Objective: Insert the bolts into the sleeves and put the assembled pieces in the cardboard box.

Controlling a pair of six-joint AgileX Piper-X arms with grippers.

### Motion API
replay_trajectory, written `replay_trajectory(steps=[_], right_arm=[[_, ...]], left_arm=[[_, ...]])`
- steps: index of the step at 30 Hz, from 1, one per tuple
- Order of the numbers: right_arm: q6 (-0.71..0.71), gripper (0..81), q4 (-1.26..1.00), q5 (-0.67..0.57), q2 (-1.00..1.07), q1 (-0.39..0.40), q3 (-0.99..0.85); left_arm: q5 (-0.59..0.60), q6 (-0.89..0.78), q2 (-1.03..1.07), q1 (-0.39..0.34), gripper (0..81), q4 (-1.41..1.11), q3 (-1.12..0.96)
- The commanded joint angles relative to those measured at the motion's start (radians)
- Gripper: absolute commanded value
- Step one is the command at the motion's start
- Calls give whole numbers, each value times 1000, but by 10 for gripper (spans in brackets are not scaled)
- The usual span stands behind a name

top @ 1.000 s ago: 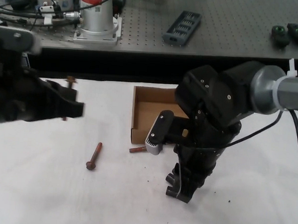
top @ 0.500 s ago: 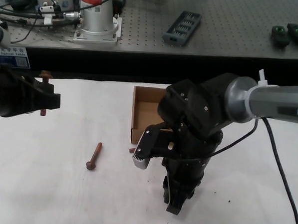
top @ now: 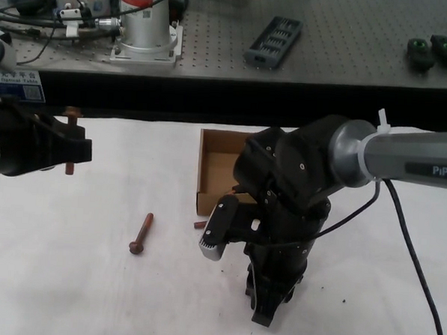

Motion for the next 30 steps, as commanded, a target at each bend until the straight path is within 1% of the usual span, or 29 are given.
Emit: replay_trajectory(steps=[1,3,8,10,16,20,22,24,26,28,30], right_arm=[[-4,263,27,3,9,-4,-3],[-4,235,25,3,9,-4,-3],[22,71,7,42,9,-4,-3],[22,38,4,44,9,-4,-3],[22,34,4,47,9,-4,-3],[46,34,20,30,9,-6,-3],[49,34,25,-38,-2,-12,-3],[89,34,-12,-150,-25,-27,12],[132,34,-72,-229,-60,-43,45],[167,34,-140,-256,-106,-58,90],[189,34,-204,-257,-173,-74,150]], left_arm=[[6,-16,-14,2,2,-11,-5],[6,-16,-14,2,2,-11,-5],[6,-16,-14,2,2,-11,-5],[6,-16,-14,2,2,-11,-5],[12,-16,-14,2,2,-11,-5],[68,-26,-14,2,2,-11,-5],[118,-35,-14,2,2,-22,-5],[153,-59,-14,-1,2,-58,-1],[163,-120,-14,-4,2,-186,32],[173,-229,-14,-8,2,-350,88],[177,-321,-14,-16,2,-467,140]])
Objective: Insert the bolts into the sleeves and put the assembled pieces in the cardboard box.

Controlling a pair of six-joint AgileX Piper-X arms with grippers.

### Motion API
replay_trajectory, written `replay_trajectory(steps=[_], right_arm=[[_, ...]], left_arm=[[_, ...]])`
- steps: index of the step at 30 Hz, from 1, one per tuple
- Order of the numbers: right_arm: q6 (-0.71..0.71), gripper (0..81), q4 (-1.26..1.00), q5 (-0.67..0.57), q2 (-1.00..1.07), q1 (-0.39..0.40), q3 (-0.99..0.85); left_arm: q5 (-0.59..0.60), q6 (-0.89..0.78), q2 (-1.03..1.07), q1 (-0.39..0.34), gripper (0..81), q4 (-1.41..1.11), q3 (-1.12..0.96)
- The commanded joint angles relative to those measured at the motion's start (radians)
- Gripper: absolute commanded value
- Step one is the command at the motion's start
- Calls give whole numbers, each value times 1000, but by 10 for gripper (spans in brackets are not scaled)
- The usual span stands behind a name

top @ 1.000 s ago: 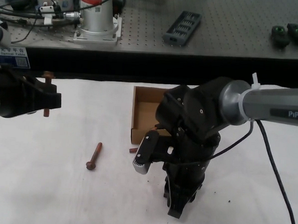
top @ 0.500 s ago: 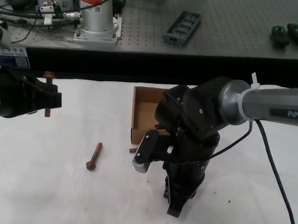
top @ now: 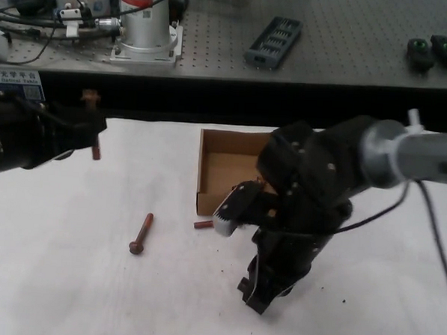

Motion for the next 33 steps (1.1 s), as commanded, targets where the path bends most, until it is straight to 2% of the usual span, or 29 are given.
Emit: replay_trajectory(steps=[1,6,10,16,29,33], right_arm=[[44,34,-94,-59,-82,-18,74],[131,34,-292,-220,-295,-53,268],[290,34,-568,-306,-447,-61,446],[495,34,-975,-321,-530,-61,662],[503,34,-1097,-309,-525,-61,795],[497,34,-1104,-301,-525,-90,795]], left_arm=[[16,-139,-14,-11,2,-193,71],[15,-233,22,-83,2,-313,171],[15,-338,103,-163,2,-476,192],[9,-509,256,-258,2,-726,162],[-38,-538,415,-429,2,-826,110],[-61,-547,417,-451,2,-838,109]])
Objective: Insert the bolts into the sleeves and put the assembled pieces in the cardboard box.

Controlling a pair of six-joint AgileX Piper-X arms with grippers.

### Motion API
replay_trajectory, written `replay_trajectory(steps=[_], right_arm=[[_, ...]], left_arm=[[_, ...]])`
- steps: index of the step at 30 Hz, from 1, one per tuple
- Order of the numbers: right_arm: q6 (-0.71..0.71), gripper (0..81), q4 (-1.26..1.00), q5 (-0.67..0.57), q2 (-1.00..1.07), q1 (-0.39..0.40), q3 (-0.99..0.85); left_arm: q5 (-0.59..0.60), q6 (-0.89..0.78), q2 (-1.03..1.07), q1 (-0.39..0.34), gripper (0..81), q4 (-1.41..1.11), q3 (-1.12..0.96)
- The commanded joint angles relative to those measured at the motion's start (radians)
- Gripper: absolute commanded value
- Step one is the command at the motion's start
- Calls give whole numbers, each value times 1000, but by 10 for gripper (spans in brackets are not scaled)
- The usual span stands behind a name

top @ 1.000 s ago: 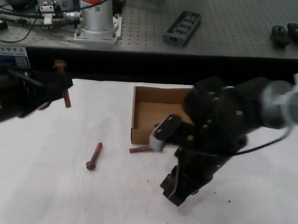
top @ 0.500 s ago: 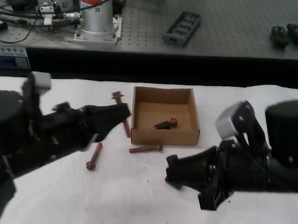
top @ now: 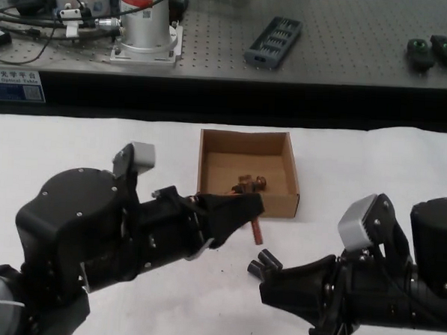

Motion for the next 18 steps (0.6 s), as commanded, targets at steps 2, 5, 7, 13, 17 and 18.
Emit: replay_trajectory(steps=[2,5,7,13,17,18], right_arm=[[-11,34,-17,3,-7,2,-2],[-15,34,-27,-15,-7,-40,-2],[-15,34,-27,-29,-7,-58,-2],[-18,34,-79,-29,18,-67,-9],[2,34,-80,-46,111,-67,-61],[4,34,-80,-63,139,-67,-78]], left_arm=[[-21,-35,-1,-6,2,-41,-14],[-21,-34,-1,-6,2,-41,-14],[-26,-31,-1,-6,2,-41,-14],[-81,5,-1,-6,2,-41,-14],[-111,15,-1,-3,2,-41,-14],[-111,22,-1,-1,2,-38,-14]])
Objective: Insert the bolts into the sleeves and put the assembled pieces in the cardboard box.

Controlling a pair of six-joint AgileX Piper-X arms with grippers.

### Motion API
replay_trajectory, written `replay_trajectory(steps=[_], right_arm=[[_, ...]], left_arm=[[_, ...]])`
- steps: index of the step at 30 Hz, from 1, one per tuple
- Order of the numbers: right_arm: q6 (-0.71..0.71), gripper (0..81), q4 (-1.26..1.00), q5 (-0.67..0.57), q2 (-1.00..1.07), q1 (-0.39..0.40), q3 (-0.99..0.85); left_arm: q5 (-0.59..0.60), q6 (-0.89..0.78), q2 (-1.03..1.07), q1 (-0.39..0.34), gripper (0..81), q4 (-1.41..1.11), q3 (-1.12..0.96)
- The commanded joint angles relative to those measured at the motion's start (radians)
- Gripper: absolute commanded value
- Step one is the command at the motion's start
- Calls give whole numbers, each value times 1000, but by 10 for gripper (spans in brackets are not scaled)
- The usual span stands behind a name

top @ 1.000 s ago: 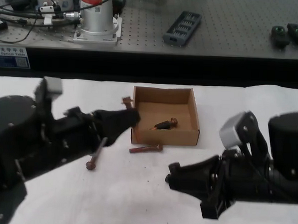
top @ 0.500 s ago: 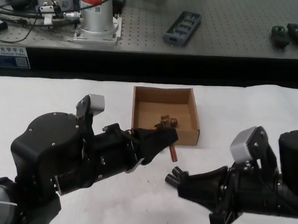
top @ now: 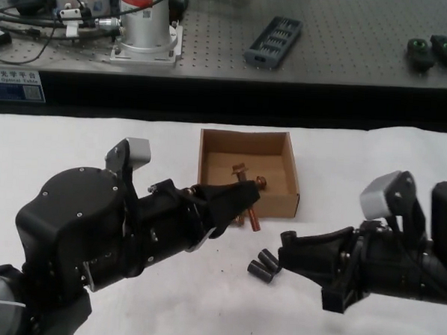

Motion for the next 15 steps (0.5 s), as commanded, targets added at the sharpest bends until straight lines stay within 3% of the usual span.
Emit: replay_trajectory(steps=[1,9,15], right_arm=[[5,34,-15,-28,-6,-7,-22],[24,34,-15,-66,106,-7,-113],[39,34,-18,-98,131,-7,-147]], left_arm=[[-14,51,-1,6,2,-16,-12],[26,182,-1,74,2,24,-17],[31,265,17,76,2,70,-46]])
